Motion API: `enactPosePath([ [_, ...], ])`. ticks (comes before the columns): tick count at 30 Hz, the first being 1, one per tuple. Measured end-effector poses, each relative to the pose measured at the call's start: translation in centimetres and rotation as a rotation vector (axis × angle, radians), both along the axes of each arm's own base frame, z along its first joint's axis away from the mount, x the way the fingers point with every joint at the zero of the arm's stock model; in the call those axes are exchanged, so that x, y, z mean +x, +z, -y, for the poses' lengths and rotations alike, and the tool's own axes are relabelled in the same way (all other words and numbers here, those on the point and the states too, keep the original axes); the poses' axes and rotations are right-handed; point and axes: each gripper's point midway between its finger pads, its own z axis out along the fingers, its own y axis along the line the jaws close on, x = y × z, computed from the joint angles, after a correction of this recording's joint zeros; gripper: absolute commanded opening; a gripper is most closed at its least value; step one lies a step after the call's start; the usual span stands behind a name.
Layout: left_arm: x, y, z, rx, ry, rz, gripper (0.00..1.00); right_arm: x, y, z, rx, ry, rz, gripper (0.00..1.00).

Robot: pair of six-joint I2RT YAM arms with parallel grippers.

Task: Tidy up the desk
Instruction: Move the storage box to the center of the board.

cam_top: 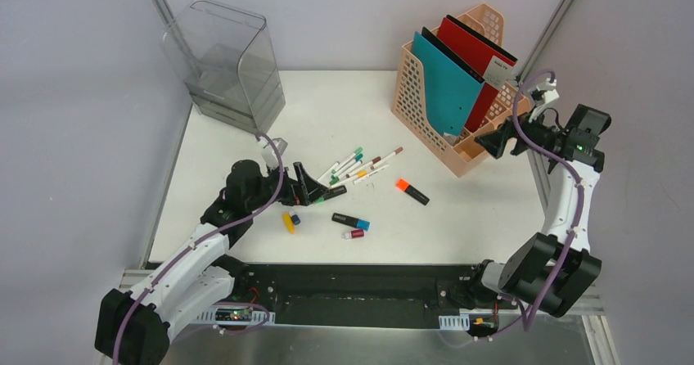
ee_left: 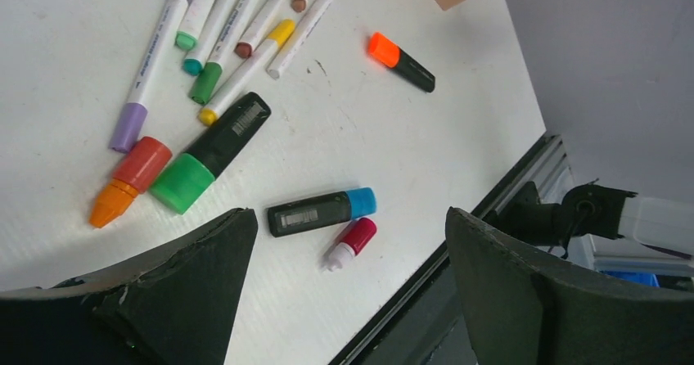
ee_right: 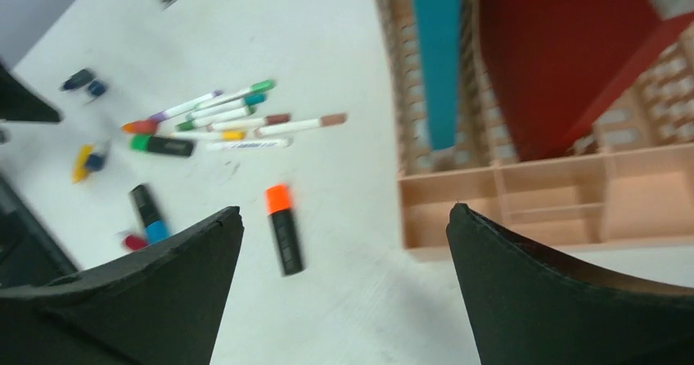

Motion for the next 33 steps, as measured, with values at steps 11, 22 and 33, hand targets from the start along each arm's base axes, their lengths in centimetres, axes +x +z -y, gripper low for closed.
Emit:
enactPosePath([
  [11,2.9,-0.9,-0.7,0.133,0.069,-0.050,0.80,-9.0,-0.5,-6.2,0.162,0.163,-0.216,0.99],
  [22,10.0,2.9,-4.1,0.371,0.285,0.150,0.83,-11.7,-1.5,-7.5,0.113,0.178,-0.213,0.99],
  [33,16.5,9.5,-10.8,0.389,0.578,0.365,0.77,-11.9,-2.0,-7.8,0.079,0.189,-0.231,0.99],
])
